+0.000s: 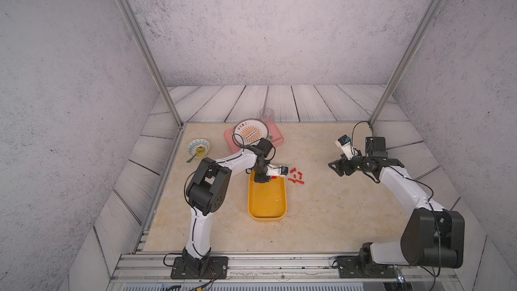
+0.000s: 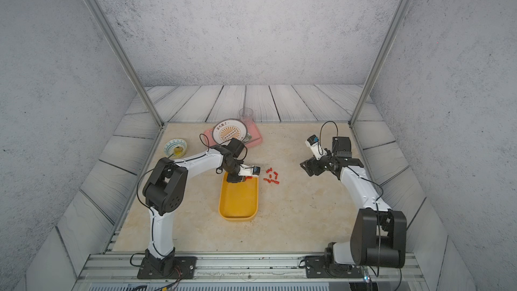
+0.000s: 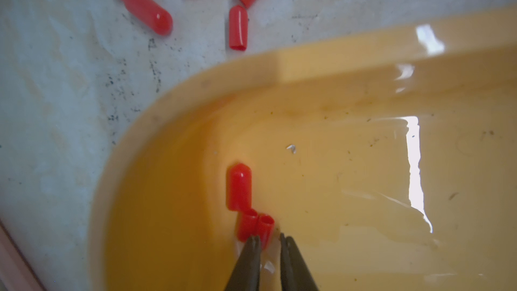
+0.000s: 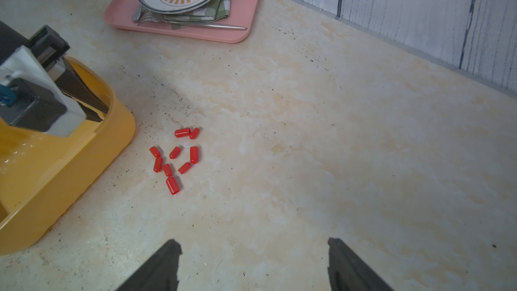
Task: Take the screw protection sleeves out of the storage box
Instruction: Pick up the screw protection sleeve from the storage box.
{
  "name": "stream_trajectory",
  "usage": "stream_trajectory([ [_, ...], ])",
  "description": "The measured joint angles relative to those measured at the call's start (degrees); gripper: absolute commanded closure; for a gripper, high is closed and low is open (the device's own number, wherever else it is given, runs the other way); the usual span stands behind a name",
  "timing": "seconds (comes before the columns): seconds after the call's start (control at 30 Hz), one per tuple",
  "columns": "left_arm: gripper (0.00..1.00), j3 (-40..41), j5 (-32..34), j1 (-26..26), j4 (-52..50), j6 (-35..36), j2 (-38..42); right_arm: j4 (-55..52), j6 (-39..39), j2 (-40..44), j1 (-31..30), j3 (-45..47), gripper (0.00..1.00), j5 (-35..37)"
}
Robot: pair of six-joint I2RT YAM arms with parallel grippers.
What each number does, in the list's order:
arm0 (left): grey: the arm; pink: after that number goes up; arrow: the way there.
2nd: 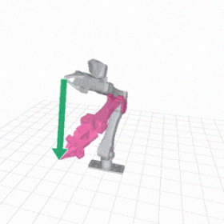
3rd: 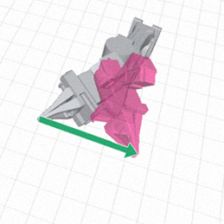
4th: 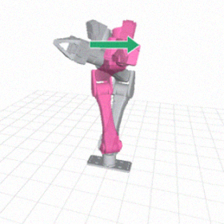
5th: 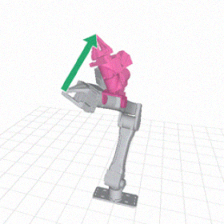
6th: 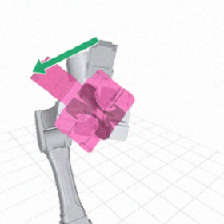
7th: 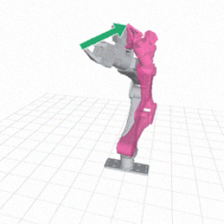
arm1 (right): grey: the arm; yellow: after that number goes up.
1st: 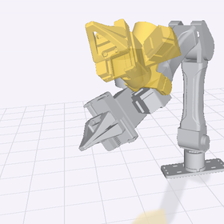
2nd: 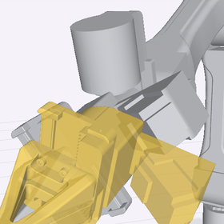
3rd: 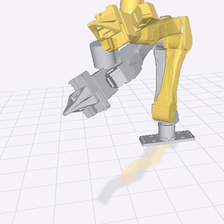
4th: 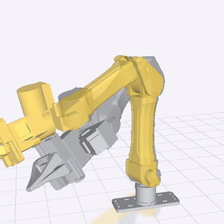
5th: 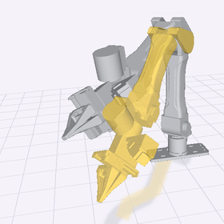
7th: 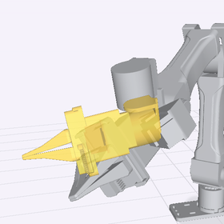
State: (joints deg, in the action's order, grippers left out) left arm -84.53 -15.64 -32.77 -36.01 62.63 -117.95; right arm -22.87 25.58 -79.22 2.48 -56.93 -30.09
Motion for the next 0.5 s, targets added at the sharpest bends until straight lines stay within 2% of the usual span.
stream_trajectory([
  [0.5, 0.86, -0.94, -0.07, 0.02, -1.55, 1.49, -0.42, 0.00, 0.11, 0.20, 0.00, 0.00, 0.15, 0.00],
])
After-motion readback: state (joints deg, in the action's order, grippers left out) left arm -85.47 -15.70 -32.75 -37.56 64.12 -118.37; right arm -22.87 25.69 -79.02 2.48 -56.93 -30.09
